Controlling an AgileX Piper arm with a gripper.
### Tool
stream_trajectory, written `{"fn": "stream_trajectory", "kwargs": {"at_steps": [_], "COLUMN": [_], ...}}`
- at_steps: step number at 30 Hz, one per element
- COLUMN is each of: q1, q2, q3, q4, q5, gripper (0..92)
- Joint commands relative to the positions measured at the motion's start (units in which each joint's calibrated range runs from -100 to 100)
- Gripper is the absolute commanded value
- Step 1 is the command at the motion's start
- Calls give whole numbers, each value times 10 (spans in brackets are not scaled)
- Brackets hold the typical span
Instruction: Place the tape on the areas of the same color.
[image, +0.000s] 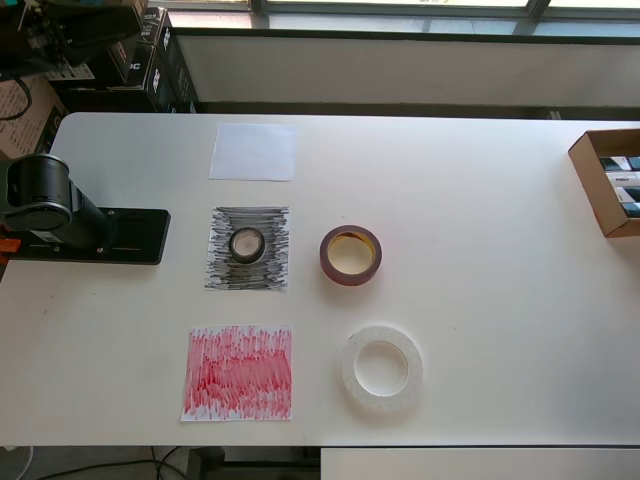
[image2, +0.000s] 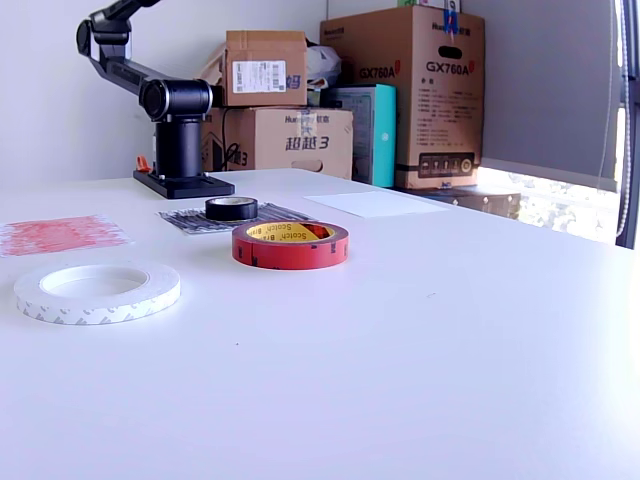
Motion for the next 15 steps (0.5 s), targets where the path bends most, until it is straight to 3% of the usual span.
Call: {"fn": "stream_trajectory", "kwargs": {"at_steps": [1,9,12,15], "q1": [-10,-32,-37,-51], "q2": [415,580,613,644], "q3": [-268,-485,-523,-533], "q4": [1,201,281,332], "q5": [40,70,72,120], "gripper": [155,155,155,155]}}
